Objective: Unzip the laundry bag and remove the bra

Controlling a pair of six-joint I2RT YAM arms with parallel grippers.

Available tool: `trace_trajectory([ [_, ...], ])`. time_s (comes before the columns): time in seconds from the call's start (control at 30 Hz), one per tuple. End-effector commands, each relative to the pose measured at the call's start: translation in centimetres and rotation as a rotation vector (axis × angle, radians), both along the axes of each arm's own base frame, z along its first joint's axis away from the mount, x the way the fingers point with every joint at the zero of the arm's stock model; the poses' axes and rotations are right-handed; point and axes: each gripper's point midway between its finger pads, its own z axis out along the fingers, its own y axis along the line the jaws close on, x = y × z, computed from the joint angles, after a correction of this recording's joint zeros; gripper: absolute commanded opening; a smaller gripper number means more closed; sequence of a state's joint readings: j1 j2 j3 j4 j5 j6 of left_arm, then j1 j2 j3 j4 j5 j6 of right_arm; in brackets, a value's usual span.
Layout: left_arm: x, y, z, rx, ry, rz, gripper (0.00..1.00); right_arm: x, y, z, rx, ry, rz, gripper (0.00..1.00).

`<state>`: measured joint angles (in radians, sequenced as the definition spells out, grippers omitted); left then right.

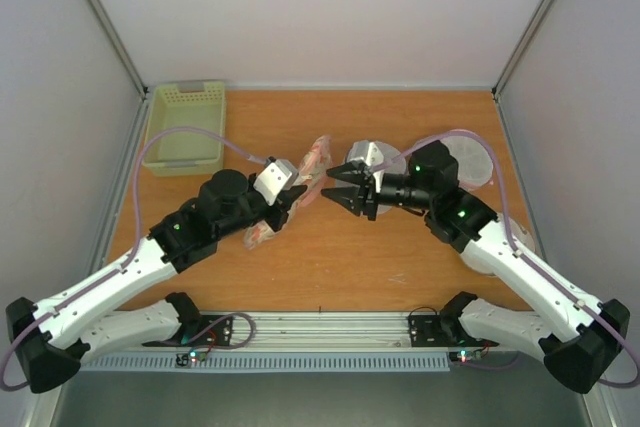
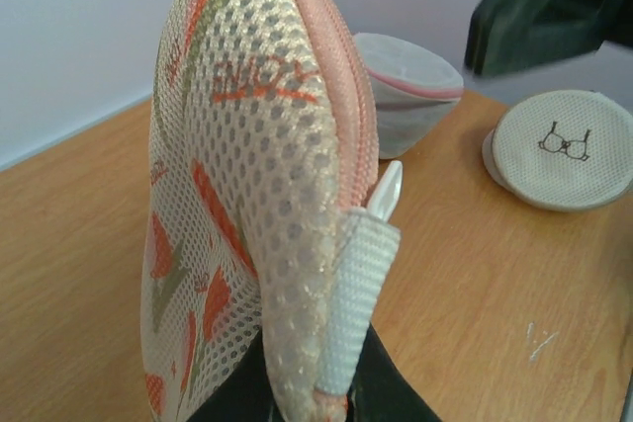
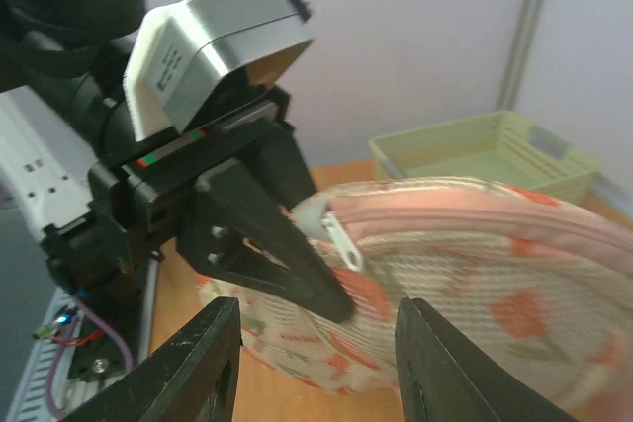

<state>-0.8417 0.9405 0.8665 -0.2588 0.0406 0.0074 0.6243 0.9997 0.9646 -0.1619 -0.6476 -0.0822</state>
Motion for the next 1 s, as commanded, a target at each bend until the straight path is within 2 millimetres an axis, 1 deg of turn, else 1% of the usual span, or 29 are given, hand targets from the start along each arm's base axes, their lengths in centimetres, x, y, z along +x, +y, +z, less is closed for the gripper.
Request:
trace_trajectory([
  [0.0, -0.4, -0.2, 3.6, -0.115, -0.092, -0.028, 0.01, -1.7, 2.1, 2.5, 0.093, -0.119, 0.125, 0.44],
  [0.07, -0.4, -0.2, 3.5, -0.093, -0.111, -0.034, 0.01, -1.7, 2.5, 2.3, 0.092, -0.115, 0.152, 0.4],
  [0.2, -0.2, -0.2, 3.2, -0.074, -0.121, -0.032, 0.01, -1.5, 3.2, 2.0, 0.082, -0.083, 0.182, 0.36],
  [0.3, -0.2, -0.1, 3.5, -0.076, -0.133, -0.028, 0.01, -0.5, 3.5, 1.0, 0.046, -0.042, 0.148, 0.35],
  [0.47, -0.3, -0.2, 3.6, -0.073, -0.148, -0.039, 0.01, 0.3, 3.8, 0.4, 0.044, -0.011, 0.125, 0.34],
  [0.6, -0.3, -0.4, 3.4, -0.071, -0.145, -0.048, 0.01, 0.5, 4.2, 0.7, 0.054, 0.014, 0.133, 0.27],
  [0.7, -0.3, -0.5, 3.3, -0.068, -0.143, -0.048, 0.01, 0.3, 4.2, 0.5, 0.055, 0.023, 0.139, 0.27],
  [0.83, -0.1, -0.4, 2.9, -0.053, -0.14, -0.042, 0.01, 0.3, 4.1, 1.1, 0.062, 0.009, 0.139, 0.22],
  [0.97, -0.1, -0.4, 2.3, -0.035, -0.135, -0.045, 0.01, 0.4, 4.0, 1.1, 0.058, 0.012, 0.13, 0.2],
])
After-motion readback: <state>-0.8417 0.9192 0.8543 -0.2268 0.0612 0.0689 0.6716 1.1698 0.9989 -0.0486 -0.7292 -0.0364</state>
